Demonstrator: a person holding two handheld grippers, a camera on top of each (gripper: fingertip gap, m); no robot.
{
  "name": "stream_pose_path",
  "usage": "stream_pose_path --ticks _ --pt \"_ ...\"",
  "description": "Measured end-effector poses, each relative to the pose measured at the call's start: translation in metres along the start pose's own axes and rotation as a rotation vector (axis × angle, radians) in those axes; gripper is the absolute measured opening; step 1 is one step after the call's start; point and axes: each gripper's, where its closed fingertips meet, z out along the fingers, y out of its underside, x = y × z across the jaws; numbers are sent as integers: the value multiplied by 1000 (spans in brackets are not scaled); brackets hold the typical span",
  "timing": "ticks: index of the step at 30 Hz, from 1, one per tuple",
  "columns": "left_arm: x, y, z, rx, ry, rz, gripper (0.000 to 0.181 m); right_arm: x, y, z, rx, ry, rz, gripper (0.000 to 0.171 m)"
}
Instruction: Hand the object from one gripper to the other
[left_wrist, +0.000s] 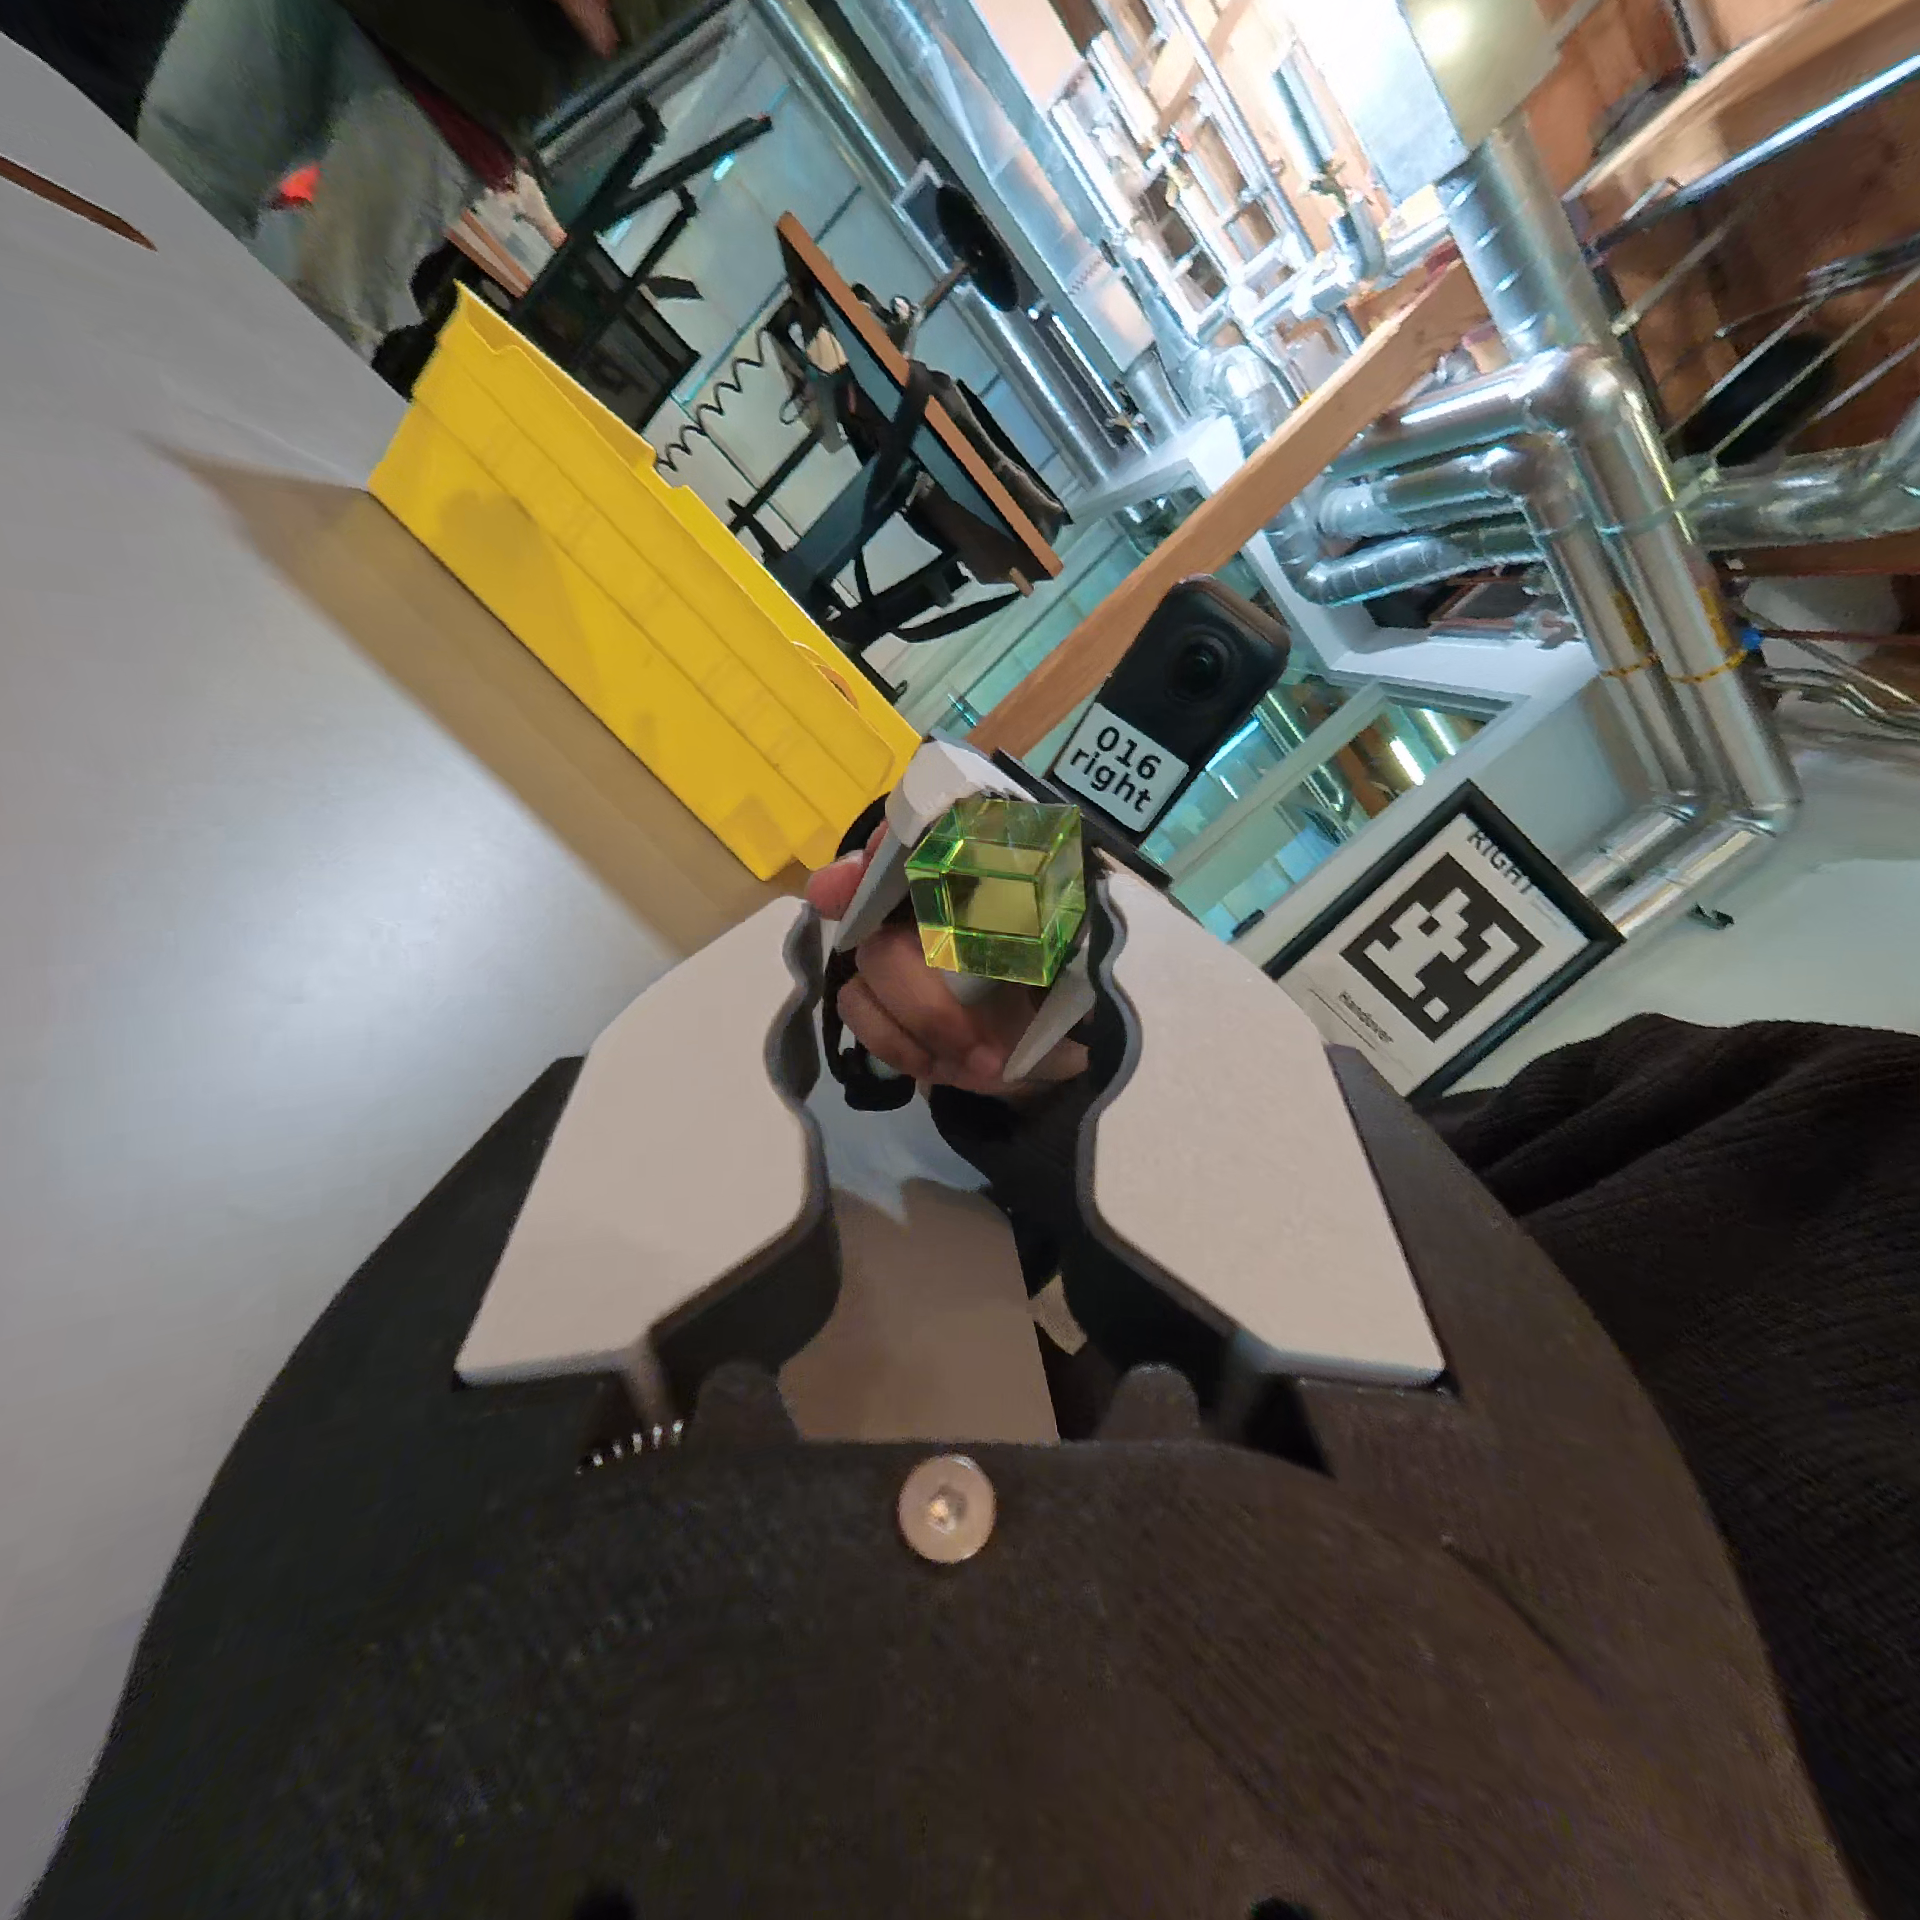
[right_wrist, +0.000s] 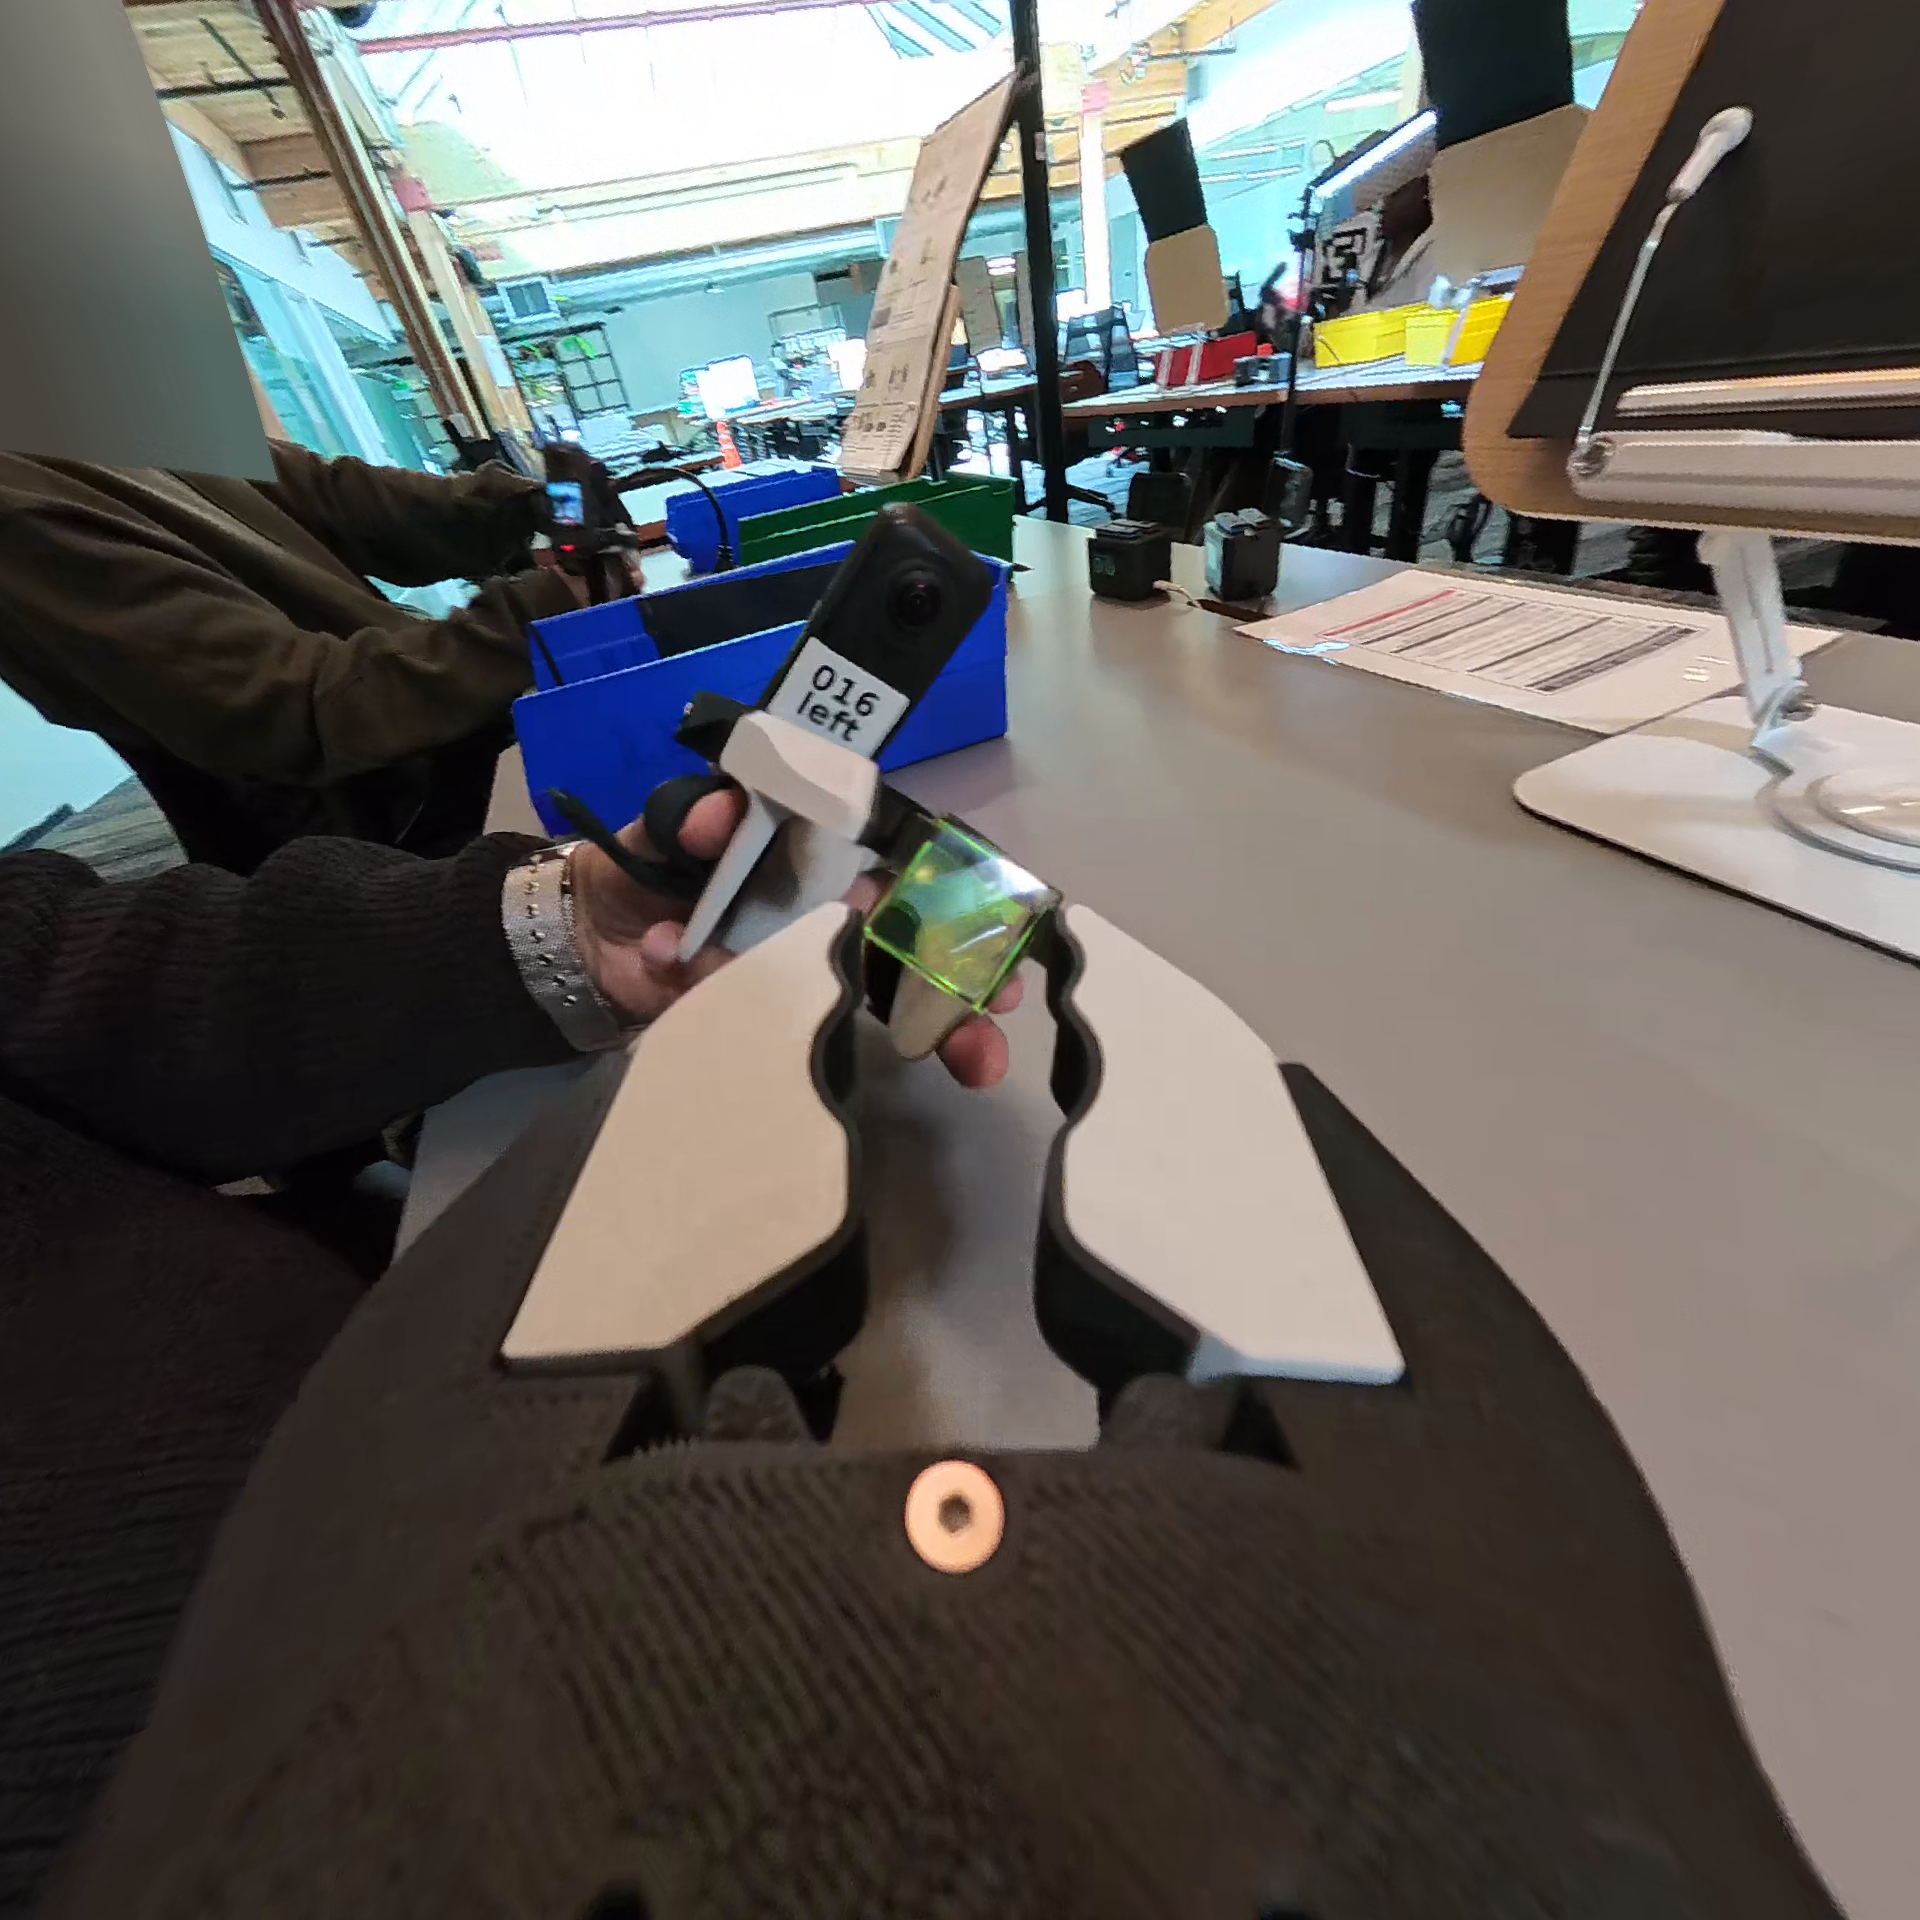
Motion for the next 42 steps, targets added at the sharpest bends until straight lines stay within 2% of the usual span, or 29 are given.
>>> stream_pose_path --ticks 3,8,13,21,29,32,35,42 --pt "-6 -4 -3 24 -38 -8 55 16 5 -3 -47 114 -37 34" --pt "-15 -3 -4 15 -98 2 48 46 18 -11 -190 373 -197 34" --pt "-22 6 3 -29 -161 38 47 48 30 -8 -338 491 -411 34" --pt "-34 18 8 -71 -259 63 43 39 40 0 -486 591 -705 34" --pt "-41 14 5 -44 -298 61 42 33 35 3 -455 589 -709 33" --pt "-40 13 6 -39 -292 62 40 29 34 5 -440 576 -716 33" --pt "-35 12 7 -32 -262 67 29 27 32 5 -432 577 -719 33" --pt "-32 10 8 -21 -249 76 28 27 29 5 -402 574 -710 33"
